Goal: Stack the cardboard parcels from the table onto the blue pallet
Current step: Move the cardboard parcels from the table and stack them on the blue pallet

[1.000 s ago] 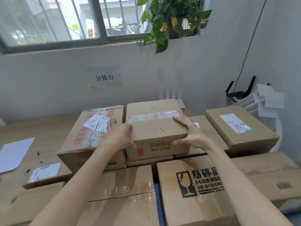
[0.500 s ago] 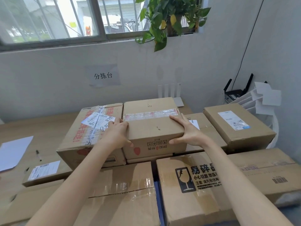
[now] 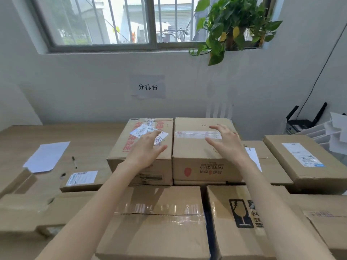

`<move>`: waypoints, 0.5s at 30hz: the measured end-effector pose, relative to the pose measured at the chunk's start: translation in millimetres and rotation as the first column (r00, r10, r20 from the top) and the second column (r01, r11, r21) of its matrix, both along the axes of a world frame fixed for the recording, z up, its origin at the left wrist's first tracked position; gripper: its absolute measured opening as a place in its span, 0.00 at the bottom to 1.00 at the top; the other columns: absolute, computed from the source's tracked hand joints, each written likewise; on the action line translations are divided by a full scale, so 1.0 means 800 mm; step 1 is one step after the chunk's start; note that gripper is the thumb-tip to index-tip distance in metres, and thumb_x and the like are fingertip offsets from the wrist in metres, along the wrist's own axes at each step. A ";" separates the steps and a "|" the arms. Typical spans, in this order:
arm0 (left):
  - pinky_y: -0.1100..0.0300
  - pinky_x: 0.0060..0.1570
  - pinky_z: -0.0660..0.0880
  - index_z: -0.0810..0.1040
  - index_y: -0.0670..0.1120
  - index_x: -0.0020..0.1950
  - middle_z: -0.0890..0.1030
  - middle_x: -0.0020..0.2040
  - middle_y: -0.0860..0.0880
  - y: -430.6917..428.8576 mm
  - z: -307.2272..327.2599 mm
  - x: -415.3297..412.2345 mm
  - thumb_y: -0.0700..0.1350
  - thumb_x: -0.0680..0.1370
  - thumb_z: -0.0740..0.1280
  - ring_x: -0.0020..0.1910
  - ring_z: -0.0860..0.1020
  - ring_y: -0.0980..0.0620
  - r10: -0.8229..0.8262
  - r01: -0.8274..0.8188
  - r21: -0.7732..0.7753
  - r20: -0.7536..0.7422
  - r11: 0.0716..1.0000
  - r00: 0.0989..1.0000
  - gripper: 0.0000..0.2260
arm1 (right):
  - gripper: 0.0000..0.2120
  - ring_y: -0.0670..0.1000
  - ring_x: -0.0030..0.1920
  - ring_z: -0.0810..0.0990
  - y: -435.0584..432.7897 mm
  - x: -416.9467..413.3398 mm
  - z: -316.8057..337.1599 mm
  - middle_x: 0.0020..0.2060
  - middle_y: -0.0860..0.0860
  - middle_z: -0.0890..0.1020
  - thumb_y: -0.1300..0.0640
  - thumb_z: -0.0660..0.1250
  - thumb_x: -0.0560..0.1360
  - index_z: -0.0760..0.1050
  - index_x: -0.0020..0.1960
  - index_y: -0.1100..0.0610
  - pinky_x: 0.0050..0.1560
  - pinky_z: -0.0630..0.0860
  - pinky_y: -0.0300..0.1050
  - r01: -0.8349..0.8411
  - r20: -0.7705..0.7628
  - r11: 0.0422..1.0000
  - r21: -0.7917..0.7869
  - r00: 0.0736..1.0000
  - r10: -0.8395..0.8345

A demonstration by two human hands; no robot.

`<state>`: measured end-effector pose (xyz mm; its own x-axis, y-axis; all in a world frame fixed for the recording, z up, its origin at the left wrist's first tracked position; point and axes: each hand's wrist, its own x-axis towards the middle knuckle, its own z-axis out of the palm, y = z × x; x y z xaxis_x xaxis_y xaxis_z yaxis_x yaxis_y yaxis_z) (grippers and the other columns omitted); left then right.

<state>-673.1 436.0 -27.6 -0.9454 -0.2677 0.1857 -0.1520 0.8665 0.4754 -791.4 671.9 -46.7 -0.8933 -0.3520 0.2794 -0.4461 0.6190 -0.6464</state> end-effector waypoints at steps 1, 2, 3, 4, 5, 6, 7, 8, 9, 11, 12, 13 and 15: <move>0.52 0.65 0.67 0.65 0.50 0.74 0.69 0.72 0.52 -0.013 0.002 0.010 0.54 0.78 0.64 0.70 0.68 0.51 0.027 -0.027 0.008 -0.033 1.000 0.999 0.25 | 0.22 0.50 0.72 0.64 -0.020 0.007 0.002 0.71 0.50 0.68 0.49 0.66 0.77 0.70 0.70 0.51 0.70 0.62 0.49 -0.009 -0.019 1.000 -0.011 1.000 0.009; 0.51 0.64 0.68 0.65 0.51 0.74 0.71 0.70 0.51 -0.027 0.004 0.019 0.53 0.78 0.64 0.69 0.69 0.50 0.052 -0.051 0.011 -0.067 0.999 0.996 0.25 | 0.22 0.50 0.71 0.66 -0.040 0.014 0.005 0.70 0.50 0.69 0.50 0.66 0.77 0.70 0.69 0.52 0.68 0.64 0.48 -0.017 -0.038 1.000 -0.020 0.999 0.017; 0.51 0.64 0.69 0.66 0.51 0.73 0.73 0.69 0.50 -0.043 0.005 0.029 0.53 0.78 0.64 0.67 0.71 0.49 0.072 -0.071 0.010 -0.098 0.997 0.993 0.24 | 0.21 0.51 0.69 0.68 -0.062 0.022 0.007 0.69 0.51 0.70 0.51 0.66 0.77 0.70 0.69 0.53 0.66 0.65 0.47 -0.023 -0.052 0.999 -0.024 0.998 0.021; 0.51 0.63 0.69 0.67 0.50 0.73 0.74 0.68 0.50 -0.060 0.007 0.041 0.52 0.78 0.65 0.66 0.72 0.48 0.090 -0.089 0.008 -0.126 0.996 0.988 0.24 | 0.21 0.51 0.68 0.69 -0.085 0.032 0.009 0.67 0.51 0.71 0.51 0.66 0.77 0.70 0.69 0.53 0.64 0.66 0.46 -0.026 -0.068 0.999 -0.026 0.997 0.024; 0.51 0.63 0.69 0.67 0.50 0.72 0.75 0.67 0.49 -0.078 0.008 0.054 0.52 0.78 0.65 0.66 0.72 0.48 0.107 -0.108 0.004 -0.148 0.994 0.983 0.23 | 0.21 0.52 0.67 0.70 -0.108 0.042 0.010 0.66 0.52 0.72 0.52 0.66 0.76 0.70 0.68 0.53 0.63 0.66 0.46 -0.032 -0.080 0.999 -0.029 0.996 0.030; 0.52 0.63 0.69 0.68 0.49 0.72 0.75 0.67 0.50 -0.095 0.010 0.068 0.51 0.78 0.65 0.66 0.72 0.49 0.125 -0.127 0.002 -0.166 0.992 0.978 0.23 | 0.21 0.52 0.67 0.70 -0.132 0.054 0.011 0.66 0.52 0.73 0.53 0.66 0.76 0.70 0.68 0.53 0.62 0.67 0.46 -0.041 -0.090 0.999 -0.033 0.995 0.038; 0.53 0.64 0.69 0.68 0.48 0.72 0.75 0.67 0.50 -0.113 0.012 0.083 0.51 0.78 0.65 0.66 0.72 0.50 0.147 -0.148 0.004 -0.181 0.989 0.972 0.23 | 0.21 0.52 0.66 0.70 -0.157 0.066 0.012 0.66 0.52 0.73 0.53 0.66 0.76 0.70 0.68 0.53 0.61 0.67 0.45 -0.054 -0.096 0.998 -0.039 0.994 0.050; 0.53 0.65 0.68 0.68 0.48 0.72 0.74 0.68 0.50 -0.132 0.013 0.099 0.51 0.78 0.65 0.67 0.71 0.50 0.169 -0.169 0.014 -0.193 0.985 0.967 0.23 | 0.21 0.52 0.66 0.70 -0.182 0.080 0.012 0.65 0.52 0.73 0.53 0.66 0.76 0.70 0.68 0.53 0.60 0.67 0.45 -0.071 -0.104 0.996 -0.046 0.992 0.065; 0.52 0.65 0.68 0.67 0.48 0.73 0.74 0.68 0.50 -0.152 0.015 0.117 0.50 0.78 0.65 0.67 0.71 0.51 0.187 -0.186 0.024 -0.203 0.982 0.961 0.23 | 0.21 0.52 0.66 0.71 -0.209 0.095 0.012 0.66 0.52 0.73 0.53 0.66 0.76 0.70 0.68 0.53 0.60 0.67 0.45 -0.090 -0.110 0.994 -0.055 0.990 0.083; 0.51 0.66 0.68 0.67 0.48 0.73 0.74 0.68 0.51 -0.194 0.016 0.154 0.50 0.79 0.65 0.67 0.71 0.51 0.211 -0.210 0.031 -0.220 0.977 0.952 0.23 | 0.21 0.53 0.66 0.71 -0.264 0.128 0.011 0.65 0.53 0.73 0.54 0.66 0.76 0.70 0.68 0.53 0.59 0.67 0.45 -0.122 -0.099 0.989 -0.086 0.989 0.113; 0.50 0.65 0.68 0.67 0.48 0.72 0.75 0.67 0.51 -0.216 0.016 0.172 0.49 0.79 0.65 0.66 0.72 0.51 0.223 -0.222 0.030 -0.225 0.975 0.949 0.22 | 0.21 0.54 0.65 0.71 -0.294 0.147 0.011 0.65 0.54 0.73 0.54 0.66 0.76 0.70 0.68 0.53 0.59 0.67 0.45 -0.133 -0.085 0.986 -0.103 0.989 0.124; 0.50 0.65 0.69 0.68 0.48 0.72 0.75 0.66 0.52 -0.239 0.015 0.192 0.49 0.79 0.65 0.66 0.72 0.50 0.237 -0.236 0.032 -0.228 0.971 0.944 0.22 | 0.21 0.54 0.65 0.71 -0.325 0.167 0.010 0.65 0.54 0.74 0.55 0.66 0.76 0.70 0.68 0.54 0.60 0.67 0.46 -0.146 -0.076 0.983 -0.115 0.987 0.138; 0.51 0.64 0.70 0.68 0.48 0.72 0.76 0.65 0.52 -0.287 0.014 0.232 0.49 0.79 0.65 0.65 0.72 0.50 0.261 -0.258 0.046 -0.235 0.965 0.936 0.21 | 0.22 0.54 0.65 0.72 -0.388 0.210 0.008 0.64 0.55 0.74 0.54 0.67 0.75 0.70 0.68 0.55 0.62 0.66 0.45 -0.179 -0.073 0.976 -0.126 0.983 0.171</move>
